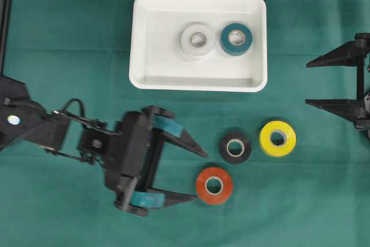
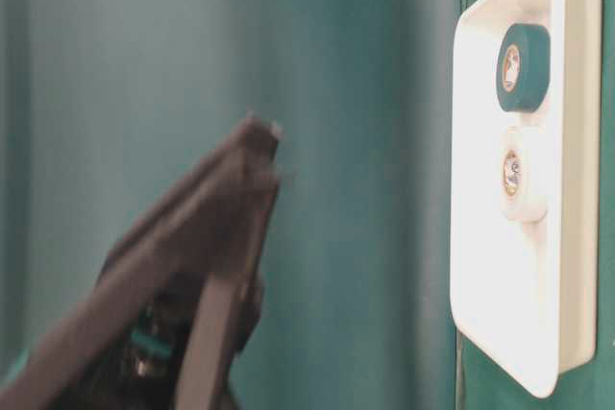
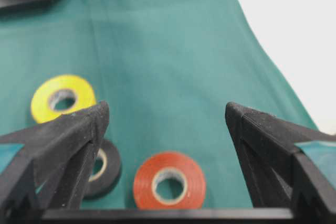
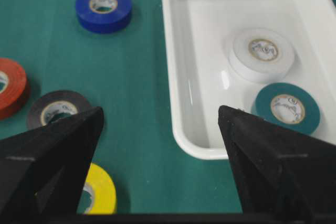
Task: Pick up the tape from a random location and place it into the white case.
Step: 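Position the left gripper over the orange-red roll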
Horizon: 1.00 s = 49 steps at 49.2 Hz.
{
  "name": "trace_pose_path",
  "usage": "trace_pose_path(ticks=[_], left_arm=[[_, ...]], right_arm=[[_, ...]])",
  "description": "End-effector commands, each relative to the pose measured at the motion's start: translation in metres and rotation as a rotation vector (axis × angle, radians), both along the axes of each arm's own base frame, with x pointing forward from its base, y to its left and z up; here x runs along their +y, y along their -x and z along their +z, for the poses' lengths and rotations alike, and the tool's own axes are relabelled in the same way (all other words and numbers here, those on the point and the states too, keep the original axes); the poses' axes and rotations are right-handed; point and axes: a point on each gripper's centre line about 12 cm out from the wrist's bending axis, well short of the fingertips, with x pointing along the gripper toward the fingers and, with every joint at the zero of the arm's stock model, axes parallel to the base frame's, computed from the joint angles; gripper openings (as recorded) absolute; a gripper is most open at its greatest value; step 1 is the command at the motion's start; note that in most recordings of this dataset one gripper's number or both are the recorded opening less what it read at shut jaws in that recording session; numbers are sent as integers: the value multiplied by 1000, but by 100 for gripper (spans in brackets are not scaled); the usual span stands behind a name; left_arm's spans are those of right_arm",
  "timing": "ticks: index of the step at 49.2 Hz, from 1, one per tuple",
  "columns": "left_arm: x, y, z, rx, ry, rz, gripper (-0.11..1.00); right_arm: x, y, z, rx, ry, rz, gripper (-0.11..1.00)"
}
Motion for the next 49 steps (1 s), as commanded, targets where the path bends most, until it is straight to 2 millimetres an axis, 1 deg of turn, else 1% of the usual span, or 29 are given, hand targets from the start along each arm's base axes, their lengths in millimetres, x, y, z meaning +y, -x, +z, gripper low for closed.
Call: trace_pose_path(ticks=[1, 5, 13, 30, 35, 42, 49], left_arm=[[-5, -11, 16, -39, 9, -5, 98], [-9, -19, 18, -35, 5, -9, 98], [-12, -32, 15, -3, -4, -9, 98], [-14, -40, 12, 88, -15, -5, 98], [-17, -45, 10, 156, -34, -8, 98], [-23, -54, 4, 300, -72, -13, 98], [-31, -62, 4, 422, -110, -23, 98]], right_arm=[[0, -4, 6, -15, 5, 2, 86], [0, -4, 6, -13, 5, 2, 86], [0, -4, 6, -12, 5, 2, 86], [0, -4, 6, -12, 6, 2, 86], [0, -4, 6, -13, 7, 2, 86], [0, -4, 7, -13, 7, 1, 86], [-1, -4, 6, -9, 6, 1, 86]])
